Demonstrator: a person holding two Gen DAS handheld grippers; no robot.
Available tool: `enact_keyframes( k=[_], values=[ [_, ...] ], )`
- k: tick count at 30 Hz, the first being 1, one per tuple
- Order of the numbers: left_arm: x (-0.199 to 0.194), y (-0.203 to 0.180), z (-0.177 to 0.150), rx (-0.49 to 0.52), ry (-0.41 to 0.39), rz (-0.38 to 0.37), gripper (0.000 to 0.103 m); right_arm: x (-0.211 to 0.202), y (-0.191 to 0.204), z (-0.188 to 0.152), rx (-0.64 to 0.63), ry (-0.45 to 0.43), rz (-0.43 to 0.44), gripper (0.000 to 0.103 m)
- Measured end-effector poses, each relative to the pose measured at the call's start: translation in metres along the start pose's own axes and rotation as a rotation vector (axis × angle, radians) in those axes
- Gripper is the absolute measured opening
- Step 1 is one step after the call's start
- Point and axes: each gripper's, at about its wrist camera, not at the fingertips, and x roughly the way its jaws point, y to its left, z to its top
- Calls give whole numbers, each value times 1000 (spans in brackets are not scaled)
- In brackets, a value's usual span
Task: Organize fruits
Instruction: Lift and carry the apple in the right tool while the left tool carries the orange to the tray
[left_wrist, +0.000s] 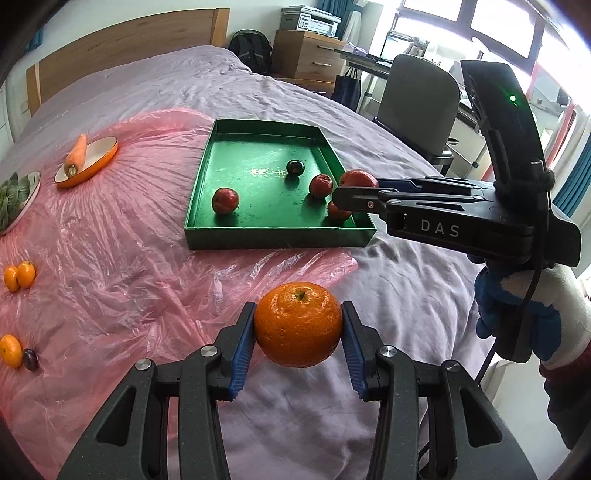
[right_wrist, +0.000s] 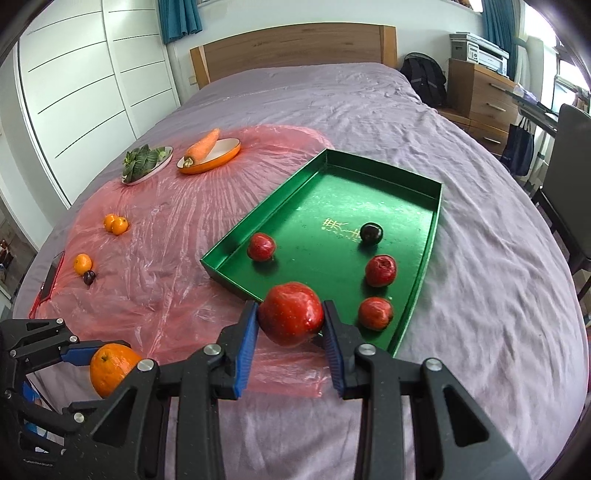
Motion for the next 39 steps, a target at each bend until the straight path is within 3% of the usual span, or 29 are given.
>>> enact_keyframes(
  k=[17,39],
  values=[
    [19,-42,28,93,18,7,39,-15,-53,-10,69,-32,-33,62],
    [42,-43,79,165,-24,92,39,0,-86,8,89,-83,-19,62]
  ],
)
